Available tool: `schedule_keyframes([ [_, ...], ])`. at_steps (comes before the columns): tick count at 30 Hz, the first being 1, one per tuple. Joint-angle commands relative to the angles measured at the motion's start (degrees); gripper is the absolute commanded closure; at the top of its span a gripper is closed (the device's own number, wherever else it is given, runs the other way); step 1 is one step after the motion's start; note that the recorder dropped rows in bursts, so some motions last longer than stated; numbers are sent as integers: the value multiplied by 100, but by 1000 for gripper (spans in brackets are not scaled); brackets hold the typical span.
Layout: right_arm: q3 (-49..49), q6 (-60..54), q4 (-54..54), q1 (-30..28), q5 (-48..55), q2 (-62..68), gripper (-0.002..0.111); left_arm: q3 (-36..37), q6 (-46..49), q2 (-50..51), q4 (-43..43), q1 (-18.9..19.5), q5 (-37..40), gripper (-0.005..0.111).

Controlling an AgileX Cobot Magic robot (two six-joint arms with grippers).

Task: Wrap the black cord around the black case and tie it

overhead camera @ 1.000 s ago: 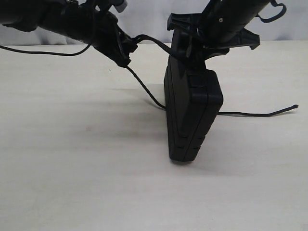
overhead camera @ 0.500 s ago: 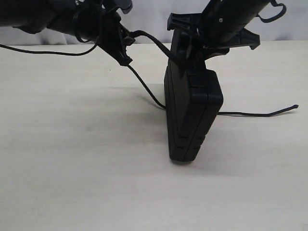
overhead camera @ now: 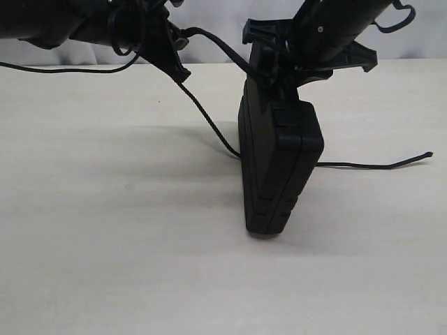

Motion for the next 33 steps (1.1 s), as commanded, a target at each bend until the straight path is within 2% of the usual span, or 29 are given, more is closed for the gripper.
schedule_keyframes([
  [1, -7, 11, 107, -32, -107, 40, 104, 0, -62, -63, -97, -6, 460, 107],
  [9, -7, 11, 107, -32, -107, 40, 104, 0, -28, -63, -85, -67, 1172, 107],
  [19, -7, 11, 107, -32, -107, 40, 104, 0, 650, -63, 119, -871, 997, 107],
  [25, -7, 11, 107, -32, -118, 40, 104, 0, 582, -63, 107, -809, 804, 107],
  [30, -7, 11, 130, -32, -260, 40, 104, 0, 1134, -63, 62, -910, 1510, 107],
  [33, -7, 11, 233, -32, -260, 40, 104, 0, 1336, -63, -178, -946, 1603, 107],
])
